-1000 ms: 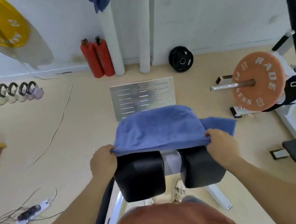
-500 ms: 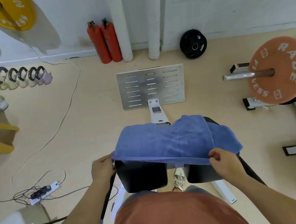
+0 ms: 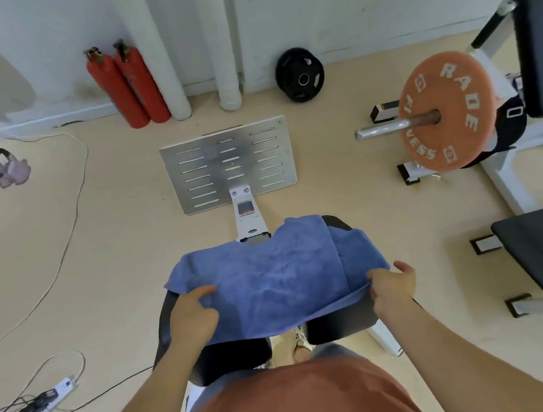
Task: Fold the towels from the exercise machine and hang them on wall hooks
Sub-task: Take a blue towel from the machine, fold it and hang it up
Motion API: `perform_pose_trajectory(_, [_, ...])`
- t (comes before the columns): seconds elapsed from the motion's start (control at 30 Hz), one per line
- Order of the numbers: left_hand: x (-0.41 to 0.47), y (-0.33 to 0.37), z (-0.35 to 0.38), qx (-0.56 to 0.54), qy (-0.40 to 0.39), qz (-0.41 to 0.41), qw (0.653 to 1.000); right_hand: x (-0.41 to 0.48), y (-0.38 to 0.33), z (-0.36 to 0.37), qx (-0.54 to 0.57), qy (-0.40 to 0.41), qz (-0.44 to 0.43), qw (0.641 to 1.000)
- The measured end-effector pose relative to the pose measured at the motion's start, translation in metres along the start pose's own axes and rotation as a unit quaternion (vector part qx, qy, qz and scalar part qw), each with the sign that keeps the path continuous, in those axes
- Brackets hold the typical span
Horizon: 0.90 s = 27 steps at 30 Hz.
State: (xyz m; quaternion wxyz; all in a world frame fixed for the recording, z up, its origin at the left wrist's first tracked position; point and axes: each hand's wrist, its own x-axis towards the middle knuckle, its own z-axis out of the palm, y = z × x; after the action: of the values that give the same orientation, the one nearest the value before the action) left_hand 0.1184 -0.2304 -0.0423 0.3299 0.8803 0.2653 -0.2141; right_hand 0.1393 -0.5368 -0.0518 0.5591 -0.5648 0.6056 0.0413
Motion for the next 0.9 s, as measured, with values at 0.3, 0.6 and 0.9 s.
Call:
perform_pose_trajectory(0.3, [-0.004, 0.053, -0.036, -0.247, -0.022, -0.024, 0.968, -0.064, -0.093, 0.037, -0.019, -0.206, -0.168, 0.964])
perform_pose_trajectory(0.6, [-0.058, 0.159, -0.113, -0.226, -0.09, 0.312, 0.919, -0.194, -0.133, 0.051, 0.038, -0.477, -0.274, 0.834])
perform_pose_trajectory(0.9, [-0.081, 0.173, -0.139, -0.247, 0.031, 0.346, 0.905, -0.218, -0.151, 0.039, 0.008, -0.53, -0.336, 0.778])
